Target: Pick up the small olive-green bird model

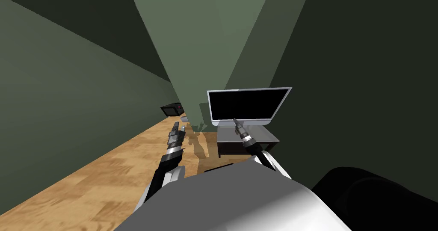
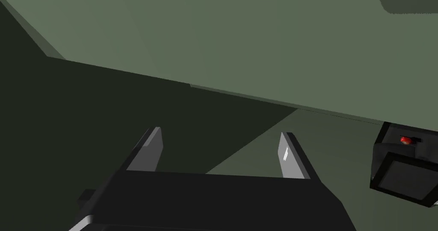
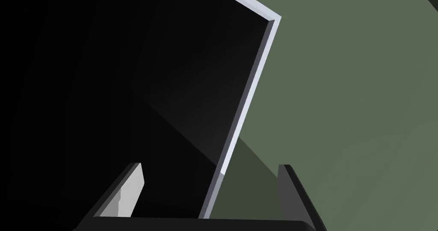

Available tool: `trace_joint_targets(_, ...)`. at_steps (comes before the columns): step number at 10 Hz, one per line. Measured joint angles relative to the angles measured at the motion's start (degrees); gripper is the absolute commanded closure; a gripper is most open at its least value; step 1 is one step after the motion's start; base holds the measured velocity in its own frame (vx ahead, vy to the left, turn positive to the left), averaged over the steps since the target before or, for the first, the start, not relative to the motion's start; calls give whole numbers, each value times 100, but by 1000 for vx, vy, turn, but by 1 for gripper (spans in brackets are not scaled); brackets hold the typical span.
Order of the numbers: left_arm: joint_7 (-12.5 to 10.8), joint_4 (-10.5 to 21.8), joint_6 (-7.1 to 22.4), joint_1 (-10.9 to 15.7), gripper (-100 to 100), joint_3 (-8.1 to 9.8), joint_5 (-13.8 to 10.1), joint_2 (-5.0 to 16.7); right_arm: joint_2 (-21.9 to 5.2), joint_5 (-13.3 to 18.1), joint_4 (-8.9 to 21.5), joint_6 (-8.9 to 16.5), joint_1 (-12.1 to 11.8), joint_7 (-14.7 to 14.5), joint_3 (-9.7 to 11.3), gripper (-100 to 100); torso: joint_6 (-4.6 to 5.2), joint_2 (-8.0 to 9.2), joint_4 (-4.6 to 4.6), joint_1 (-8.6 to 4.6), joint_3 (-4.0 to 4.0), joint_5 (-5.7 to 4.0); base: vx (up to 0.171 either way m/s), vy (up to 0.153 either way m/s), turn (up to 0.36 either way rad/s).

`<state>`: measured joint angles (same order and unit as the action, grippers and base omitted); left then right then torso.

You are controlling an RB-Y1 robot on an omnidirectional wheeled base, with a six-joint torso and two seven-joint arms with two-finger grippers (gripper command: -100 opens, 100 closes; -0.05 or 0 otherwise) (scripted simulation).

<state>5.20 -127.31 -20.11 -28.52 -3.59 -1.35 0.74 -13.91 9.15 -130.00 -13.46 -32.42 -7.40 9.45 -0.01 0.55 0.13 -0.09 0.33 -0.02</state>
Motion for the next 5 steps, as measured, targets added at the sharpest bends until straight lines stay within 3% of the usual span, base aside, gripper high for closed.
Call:
trace_joint_targets(2,0,0,0,-1,0,0,0,0,-195,172,126,132,-26,-102,155,-100,0,-19,-5,5,-11,1,-110,24,308)
trace_joint_targets(3,0,0,0,0,0,0,0,0,-341,321,237,193,-96,-192,279,-100,-1,-11,-3,9,-7,2,-94,14,134)
trace_joint_targets(5,0,0,0,-1,0,0,0,0,-596,473,420,343,-25,-251,374,-100,0,-20,-5,2,-12,0,-106,29,315)
